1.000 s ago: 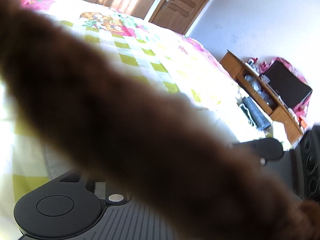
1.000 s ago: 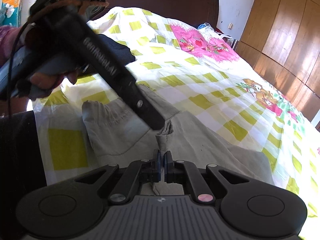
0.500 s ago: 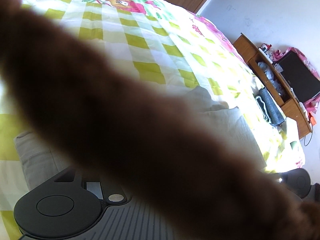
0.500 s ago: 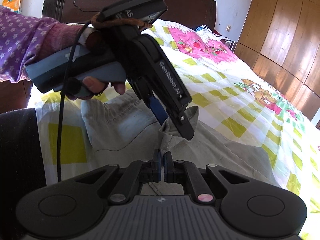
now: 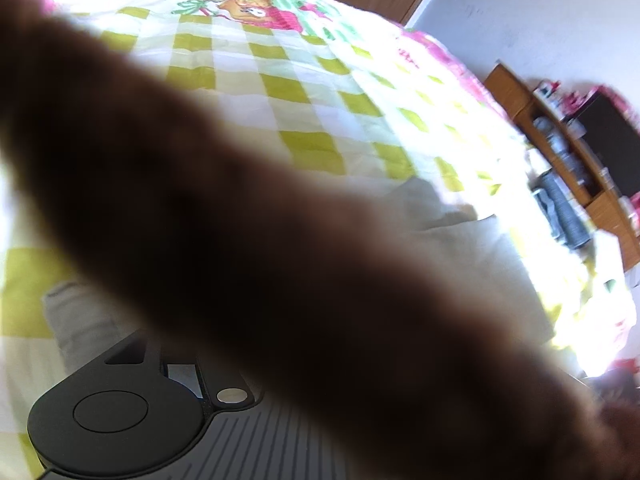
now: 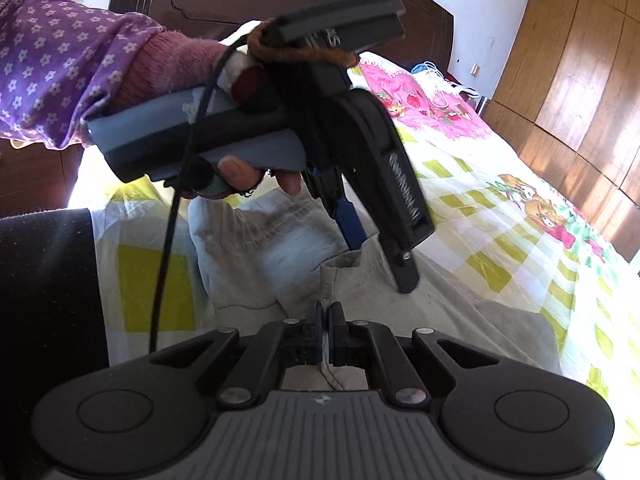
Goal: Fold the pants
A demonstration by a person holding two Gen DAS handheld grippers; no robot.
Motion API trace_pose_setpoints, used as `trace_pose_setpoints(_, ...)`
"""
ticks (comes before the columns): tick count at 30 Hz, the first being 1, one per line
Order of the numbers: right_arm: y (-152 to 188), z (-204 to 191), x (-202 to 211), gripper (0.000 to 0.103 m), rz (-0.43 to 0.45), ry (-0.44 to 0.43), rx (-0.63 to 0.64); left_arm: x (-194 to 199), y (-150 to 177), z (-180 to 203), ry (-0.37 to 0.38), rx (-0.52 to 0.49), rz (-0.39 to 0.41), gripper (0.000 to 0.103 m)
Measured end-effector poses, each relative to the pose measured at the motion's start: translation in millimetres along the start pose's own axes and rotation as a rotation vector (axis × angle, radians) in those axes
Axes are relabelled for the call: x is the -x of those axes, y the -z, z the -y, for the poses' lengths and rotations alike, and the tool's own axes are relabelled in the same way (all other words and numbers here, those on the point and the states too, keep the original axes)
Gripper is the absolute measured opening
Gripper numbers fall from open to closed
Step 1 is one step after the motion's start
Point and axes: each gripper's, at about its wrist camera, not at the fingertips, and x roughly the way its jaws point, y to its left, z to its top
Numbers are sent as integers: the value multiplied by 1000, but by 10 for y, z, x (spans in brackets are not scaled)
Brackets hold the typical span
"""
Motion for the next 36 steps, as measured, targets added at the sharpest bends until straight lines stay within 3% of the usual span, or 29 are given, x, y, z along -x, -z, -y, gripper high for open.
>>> trace_pose_setpoints(2,-2,29,-14,19,-8,7,-20,-64,-10,-21,-27,-5,-10,26)
trace_pose_setpoints(8,-126,98,33,19,7,50,-35,-19,-71,-101,2,20,31,6)
trace_pose_setpoints(14,-403,71,205,19,80,61,-22,414,-119,-46,41,-3,146,4)
trace_pose_setpoints(16,-415,44,75,20,49,37,-17,535,-83,-100,36,9,165,4)
trace_pose_setpoints(19,-362,-62,-239,24,-43,9,-1,472,9,-249,-23,45,138,5)
trace_pose_setpoints(21,-292,-224,-377,25,-76,36,105,320,75,-385,-47,85,101,5)
trace_pose_setpoints(23,-231,-337,-397,32,-66,71,208,240,116,-470,-40,111,89,5)
trace_pose_setpoints(25,-191,-354,-372,49,-58,66,240,248,112,-501,-17,129,96,5)
trace_pose_setpoints(36,-214,-453,-641,54,-46,131,309,527,-63,-323,62,154,135,5)
